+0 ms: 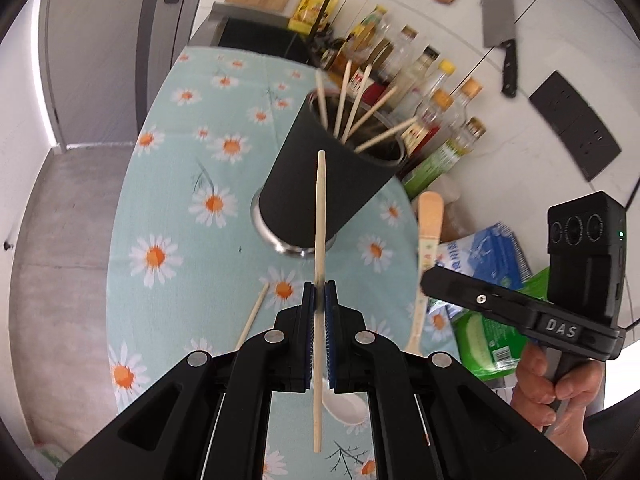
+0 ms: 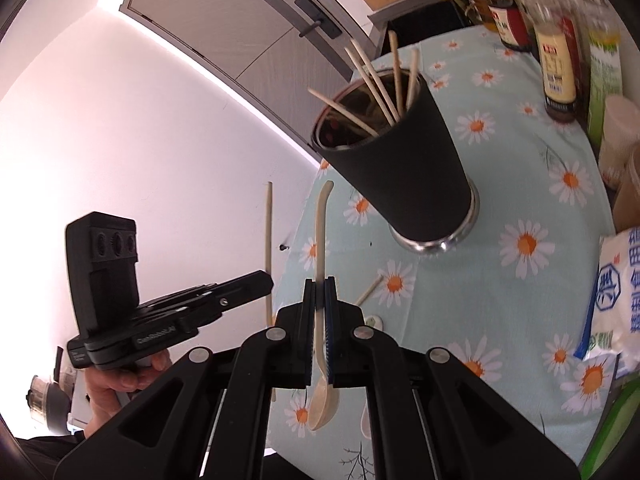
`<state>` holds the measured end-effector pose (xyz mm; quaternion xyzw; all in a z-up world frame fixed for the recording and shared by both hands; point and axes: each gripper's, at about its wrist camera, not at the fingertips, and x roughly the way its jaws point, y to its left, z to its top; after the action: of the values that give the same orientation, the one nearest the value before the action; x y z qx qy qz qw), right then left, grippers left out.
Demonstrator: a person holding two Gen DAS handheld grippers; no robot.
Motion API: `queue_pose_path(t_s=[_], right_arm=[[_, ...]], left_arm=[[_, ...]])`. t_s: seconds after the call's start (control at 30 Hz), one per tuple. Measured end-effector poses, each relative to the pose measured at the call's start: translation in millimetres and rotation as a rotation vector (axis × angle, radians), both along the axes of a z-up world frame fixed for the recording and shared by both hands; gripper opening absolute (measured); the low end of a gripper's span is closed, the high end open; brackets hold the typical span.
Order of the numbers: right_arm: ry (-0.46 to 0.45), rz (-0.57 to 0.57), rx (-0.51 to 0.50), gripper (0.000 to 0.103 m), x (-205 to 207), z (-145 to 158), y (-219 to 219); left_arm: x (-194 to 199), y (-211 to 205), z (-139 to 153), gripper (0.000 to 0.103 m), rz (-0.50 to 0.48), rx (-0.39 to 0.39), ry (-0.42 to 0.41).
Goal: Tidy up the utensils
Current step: 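Lift the chopstick and white spoon and carry them over the black holder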
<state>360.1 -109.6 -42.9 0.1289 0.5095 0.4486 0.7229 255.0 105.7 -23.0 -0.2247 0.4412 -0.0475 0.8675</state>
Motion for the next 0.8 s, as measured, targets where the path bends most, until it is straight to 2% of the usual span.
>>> queue_pose_path(t_s=[0.37,0.53,0.8], right_arm=[[-0.176,-0.094,-0.034,0.005,12.8,48.8,20.4],[-0.217,-0.13,-0.022,0.005,23.8,65.9,27.8],[-0.339,-0.211,0.016,0.005,46.2,98.3,36.5]], left_arm=[[18.3,20.2,50.1,0.004,-0.05,0.037,-0.198],[30.7,25.9,66.1,0.004,-0.069,0.034,-0.264],[52.5,33.4,97.8,0.004,-0.09,0.037,-0.387]])
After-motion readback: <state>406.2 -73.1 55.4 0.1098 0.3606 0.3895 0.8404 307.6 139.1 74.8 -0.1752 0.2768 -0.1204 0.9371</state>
